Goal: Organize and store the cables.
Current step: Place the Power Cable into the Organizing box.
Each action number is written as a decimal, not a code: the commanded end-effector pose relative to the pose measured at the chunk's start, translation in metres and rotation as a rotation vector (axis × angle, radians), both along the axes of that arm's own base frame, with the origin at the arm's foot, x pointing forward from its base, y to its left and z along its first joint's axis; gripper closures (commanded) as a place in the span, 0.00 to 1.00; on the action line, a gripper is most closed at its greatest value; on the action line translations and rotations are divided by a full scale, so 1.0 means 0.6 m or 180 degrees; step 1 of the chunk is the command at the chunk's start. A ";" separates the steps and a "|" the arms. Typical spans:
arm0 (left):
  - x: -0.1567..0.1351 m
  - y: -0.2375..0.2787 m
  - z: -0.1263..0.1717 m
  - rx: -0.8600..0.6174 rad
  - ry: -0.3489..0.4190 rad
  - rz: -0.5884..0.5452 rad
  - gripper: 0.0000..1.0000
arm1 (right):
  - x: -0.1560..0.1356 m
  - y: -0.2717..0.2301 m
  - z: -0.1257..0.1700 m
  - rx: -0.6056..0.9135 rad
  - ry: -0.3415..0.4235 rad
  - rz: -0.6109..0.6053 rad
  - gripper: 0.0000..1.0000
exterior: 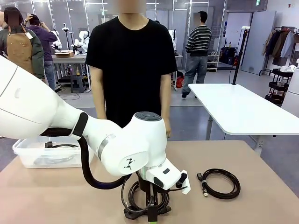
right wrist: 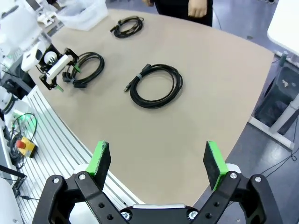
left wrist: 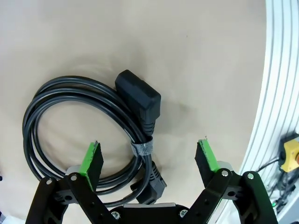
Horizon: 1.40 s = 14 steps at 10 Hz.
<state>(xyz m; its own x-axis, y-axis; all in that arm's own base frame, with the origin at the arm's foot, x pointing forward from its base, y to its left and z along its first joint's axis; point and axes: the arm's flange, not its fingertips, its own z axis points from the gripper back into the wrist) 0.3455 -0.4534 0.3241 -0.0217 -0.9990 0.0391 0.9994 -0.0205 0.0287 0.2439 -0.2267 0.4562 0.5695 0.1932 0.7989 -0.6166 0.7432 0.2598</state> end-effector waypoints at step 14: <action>0.017 -0.015 -0.023 0.0133 0.0215 0.0092 1.00 | 0.002 0.010 0.008 -0.0080 -0.0018 0.0094 0.00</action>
<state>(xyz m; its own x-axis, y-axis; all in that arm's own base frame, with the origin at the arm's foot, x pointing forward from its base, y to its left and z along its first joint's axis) 0.3561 -0.4574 0.3078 -0.0003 -1.0000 0.0073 0.9996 -0.0005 -0.0268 0.2473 -0.2197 0.4598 0.5711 0.2190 0.7911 -0.6296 0.7352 0.2510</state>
